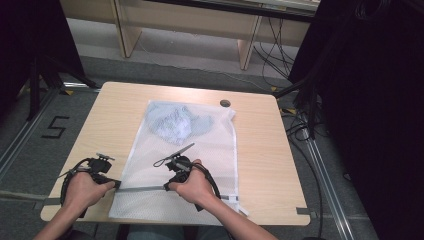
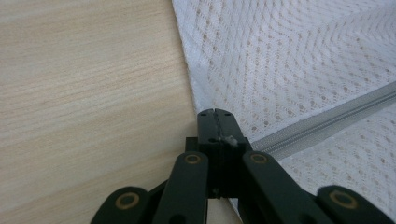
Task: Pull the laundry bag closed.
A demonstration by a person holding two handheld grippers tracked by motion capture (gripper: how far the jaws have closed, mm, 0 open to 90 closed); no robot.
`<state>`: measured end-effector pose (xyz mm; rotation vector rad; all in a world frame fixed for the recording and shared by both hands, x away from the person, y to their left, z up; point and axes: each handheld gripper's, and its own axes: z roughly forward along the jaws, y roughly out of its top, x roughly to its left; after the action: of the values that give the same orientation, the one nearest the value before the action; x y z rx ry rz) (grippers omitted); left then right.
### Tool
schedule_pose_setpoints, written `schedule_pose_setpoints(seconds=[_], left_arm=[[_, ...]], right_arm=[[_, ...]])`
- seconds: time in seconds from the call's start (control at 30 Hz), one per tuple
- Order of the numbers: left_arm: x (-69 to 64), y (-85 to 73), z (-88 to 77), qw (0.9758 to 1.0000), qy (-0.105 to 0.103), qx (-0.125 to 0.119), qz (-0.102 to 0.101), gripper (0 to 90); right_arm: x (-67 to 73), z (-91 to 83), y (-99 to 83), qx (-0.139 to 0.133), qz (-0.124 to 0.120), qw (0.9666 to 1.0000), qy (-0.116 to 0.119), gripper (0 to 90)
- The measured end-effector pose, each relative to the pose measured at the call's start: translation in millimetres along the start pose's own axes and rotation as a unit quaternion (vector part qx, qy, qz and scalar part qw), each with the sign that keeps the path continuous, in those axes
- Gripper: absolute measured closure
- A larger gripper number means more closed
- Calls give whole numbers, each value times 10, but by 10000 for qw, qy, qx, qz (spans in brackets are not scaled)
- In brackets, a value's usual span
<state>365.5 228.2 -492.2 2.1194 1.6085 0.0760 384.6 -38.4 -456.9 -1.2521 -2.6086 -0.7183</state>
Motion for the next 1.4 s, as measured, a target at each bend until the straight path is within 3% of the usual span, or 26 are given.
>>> schedule_pose_setpoints(seconds=[0.83,0.97,1.07,1.4], left_arm=[[-2,-1,1,10000,13,-3,5,898],[-2,-1,1,10000,0,5,0,898],[-2,-1,1,10000,1,5,2,898],[-2,-1,2,10000,-5,1,-3,898]], right_arm=[[-110,-100,-64,-41,12,10000,-58,870],[-112,-114,-74,-7,107,9999,-101,870],[-135,-126,-87,-22,32,10000,-69,870],[-168,-154,-126,-47,168,9998,-121,870]])
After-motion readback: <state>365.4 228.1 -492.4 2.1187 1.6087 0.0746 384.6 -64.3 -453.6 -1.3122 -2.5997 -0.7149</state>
